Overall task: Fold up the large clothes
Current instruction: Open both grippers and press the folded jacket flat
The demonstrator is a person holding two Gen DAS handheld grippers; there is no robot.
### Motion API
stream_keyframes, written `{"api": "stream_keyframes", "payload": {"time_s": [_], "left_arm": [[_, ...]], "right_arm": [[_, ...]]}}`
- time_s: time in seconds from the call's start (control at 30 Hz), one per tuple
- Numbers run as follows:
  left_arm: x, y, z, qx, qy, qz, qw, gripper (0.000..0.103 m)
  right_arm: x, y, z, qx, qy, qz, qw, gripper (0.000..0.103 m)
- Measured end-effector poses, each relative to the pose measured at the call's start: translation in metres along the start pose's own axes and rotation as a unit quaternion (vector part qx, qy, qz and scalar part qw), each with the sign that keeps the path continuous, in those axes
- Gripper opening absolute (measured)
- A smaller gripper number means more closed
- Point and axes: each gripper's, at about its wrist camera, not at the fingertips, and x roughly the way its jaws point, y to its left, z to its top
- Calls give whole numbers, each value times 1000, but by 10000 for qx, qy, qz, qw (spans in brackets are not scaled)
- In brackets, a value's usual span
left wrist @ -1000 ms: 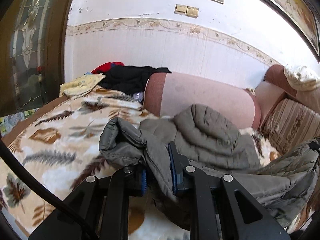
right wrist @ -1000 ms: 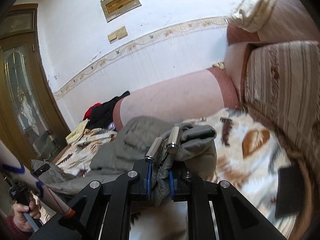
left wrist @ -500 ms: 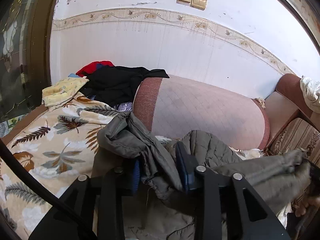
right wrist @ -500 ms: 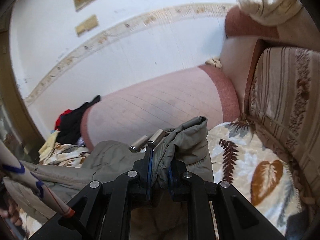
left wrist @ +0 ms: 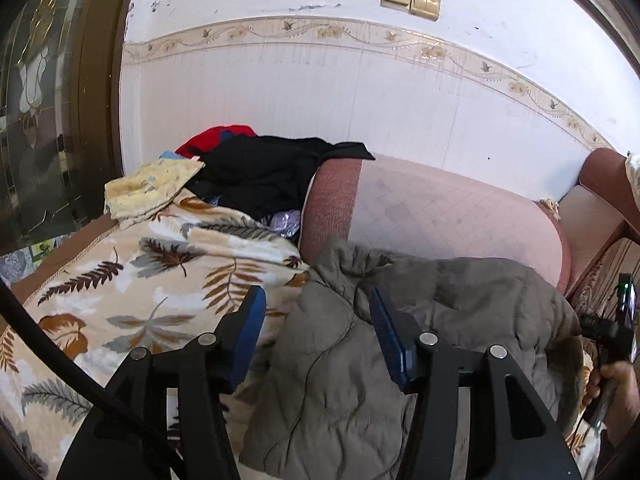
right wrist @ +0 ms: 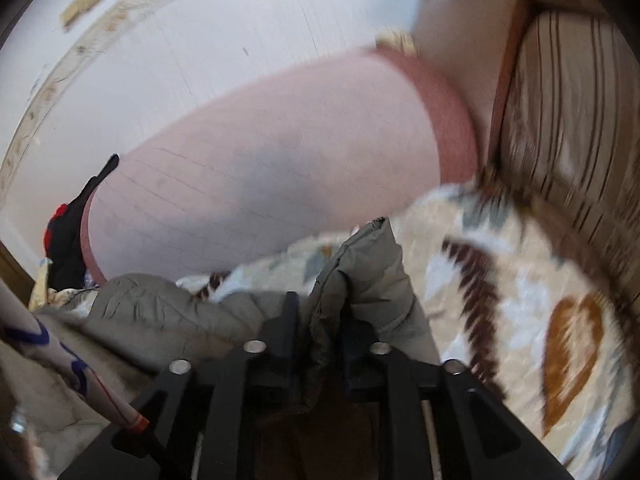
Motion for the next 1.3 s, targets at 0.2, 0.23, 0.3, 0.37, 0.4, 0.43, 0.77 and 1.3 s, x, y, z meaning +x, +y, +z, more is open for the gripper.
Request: {"api": "stream_keyframes", "payload": {"time_s": [0.2,0.23,0.3,0.37,0.4,0.43,0.77,1.3], "left_arm": [[-7,-16,-25,215,128,-160,9996,53],[-8,-19,-28,229,156,-197,9994,53],[-12,-29,-38,270,217,-297,9990,53],[-16,-37,-46,328,257,-354,9985,53],[-18,-41,-49,355,275,-374,9983,53],[-21,-45,-54,394,306,-399,9980,53],[-26,-64,-84,649,617,-388,9952,54],[135,-138,-93,1000,1888,-34,9769,61]], "right_arm": [[-49,-31,-1,586,-293,630,9959,45],[-59,-34,-3,538,-330,654,9959,45],[-75,-36,-10,390,-343,667,9964,45],[-89,-37,-22,203,-343,677,9969,45],[-93,-37,-27,116,-322,660,9972,45],[-97,-38,-35,47,-281,673,9973,45],[-112,-31,-104,-186,83,993,9949,45],[-8,59,-107,-1517,456,371,9867,45]]}}
